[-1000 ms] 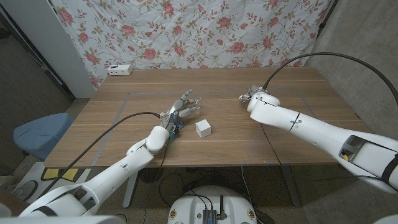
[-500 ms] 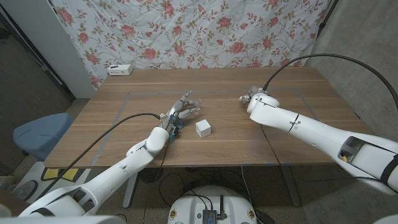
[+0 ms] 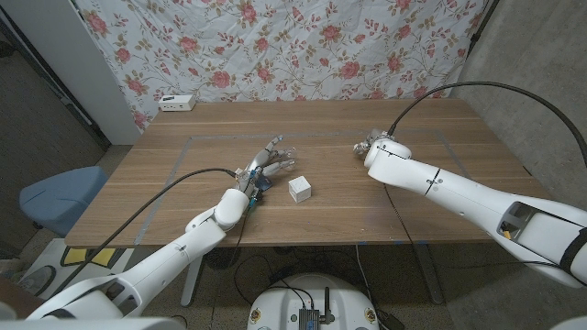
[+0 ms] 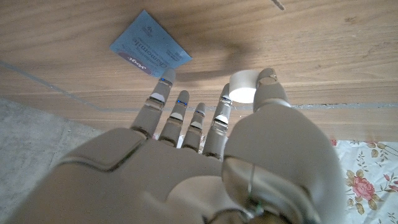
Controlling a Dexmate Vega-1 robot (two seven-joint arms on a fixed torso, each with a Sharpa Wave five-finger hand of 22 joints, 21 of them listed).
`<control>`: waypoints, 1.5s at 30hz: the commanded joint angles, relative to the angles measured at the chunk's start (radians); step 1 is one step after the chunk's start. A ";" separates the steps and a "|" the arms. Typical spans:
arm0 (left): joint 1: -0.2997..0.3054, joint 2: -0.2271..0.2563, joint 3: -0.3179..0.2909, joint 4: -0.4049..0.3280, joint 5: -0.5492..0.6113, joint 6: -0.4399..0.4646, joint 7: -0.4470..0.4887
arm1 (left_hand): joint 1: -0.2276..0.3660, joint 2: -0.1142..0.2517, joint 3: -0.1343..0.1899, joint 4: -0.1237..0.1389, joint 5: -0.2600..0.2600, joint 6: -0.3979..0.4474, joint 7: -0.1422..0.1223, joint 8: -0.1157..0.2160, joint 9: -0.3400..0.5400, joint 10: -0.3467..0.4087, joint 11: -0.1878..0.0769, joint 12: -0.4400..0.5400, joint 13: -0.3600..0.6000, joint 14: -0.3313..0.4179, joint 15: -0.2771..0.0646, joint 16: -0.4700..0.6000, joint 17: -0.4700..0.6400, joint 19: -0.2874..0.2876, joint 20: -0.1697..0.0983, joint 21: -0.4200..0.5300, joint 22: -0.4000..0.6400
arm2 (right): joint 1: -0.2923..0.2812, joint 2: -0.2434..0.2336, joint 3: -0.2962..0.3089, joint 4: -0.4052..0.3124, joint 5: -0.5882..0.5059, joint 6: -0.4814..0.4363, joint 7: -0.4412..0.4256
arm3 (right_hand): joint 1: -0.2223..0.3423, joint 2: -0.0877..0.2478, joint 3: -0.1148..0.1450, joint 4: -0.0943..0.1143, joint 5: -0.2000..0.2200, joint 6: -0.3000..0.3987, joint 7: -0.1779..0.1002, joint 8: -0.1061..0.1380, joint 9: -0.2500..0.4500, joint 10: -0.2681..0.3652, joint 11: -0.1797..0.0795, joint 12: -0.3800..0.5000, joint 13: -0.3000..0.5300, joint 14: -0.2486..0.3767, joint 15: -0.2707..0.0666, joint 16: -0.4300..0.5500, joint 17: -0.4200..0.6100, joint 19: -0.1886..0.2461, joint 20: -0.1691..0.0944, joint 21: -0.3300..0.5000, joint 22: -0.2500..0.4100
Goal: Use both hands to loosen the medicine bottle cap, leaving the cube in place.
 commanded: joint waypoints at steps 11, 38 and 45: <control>0.010 0.011 -0.001 -0.026 0.000 0.036 -0.001 | -0.014 -0.005 -0.016 0.003 0.008 -0.007 -0.014 0.001 0.001 -0.007 -0.001 0.001 0.004 0.001 -0.169 0.005 0.002 -0.014 0.025 0.001 0.005 | -0.007 0.010 0.007 0.021 0.007 0.013 -0.006 | -0.001 -0.003 -0.006 -0.001 0.006 0.058 -0.063 -0.004 0.004 -0.006 0.002 -0.004 0.002 -0.007 0.001 -0.005 0.003 -0.001 0.001 0.003 0.000; 0.000 0.008 0.001 -0.005 -0.008 0.027 -0.006 | -0.017 -0.017 -0.032 -0.001 0.009 -0.002 -0.040 0.003 0.001 -0.031 0.003 -0.002 0.004 -0.026 -0.167 0.002 0.001 -0.016 0.024 0.004 0.005 | 0.028 0.023 -0.032 0.060 0.018 -0.003 0.036 | -0.003 -0.009 -0.012 -0.004 0.007 -0.013 -0.058 -0.035 0.003 -0.032 0.003 -0.011 0.003 -0.025 0.007 -0.015 0.001 -0.009 0.001 0.001 0.000; -0.001 0.006 0.002 -0.001 -0.012 0.023 -0.009 | -0.021 -0.022 -0.041 -0.001 0.010 -0.005 -0.042 0.001 0.001 -0.051 0.012 -0.005 0.004 -0.038 -0.164 0.001 0.001 -0.020 0.028 0.004 0.005 | 0.041 0.019 -0.044 0.064 0.024 -0.003 0.054 | 0.000 -0.020 -0.016 -0.009 0.008 -0.052 -0.053 -0.052 0.003 -0.052 0.007 -0.016 0.003 -0.036 0.013 -0.021 -0.002 -0.016 0.003 -0.001 0.000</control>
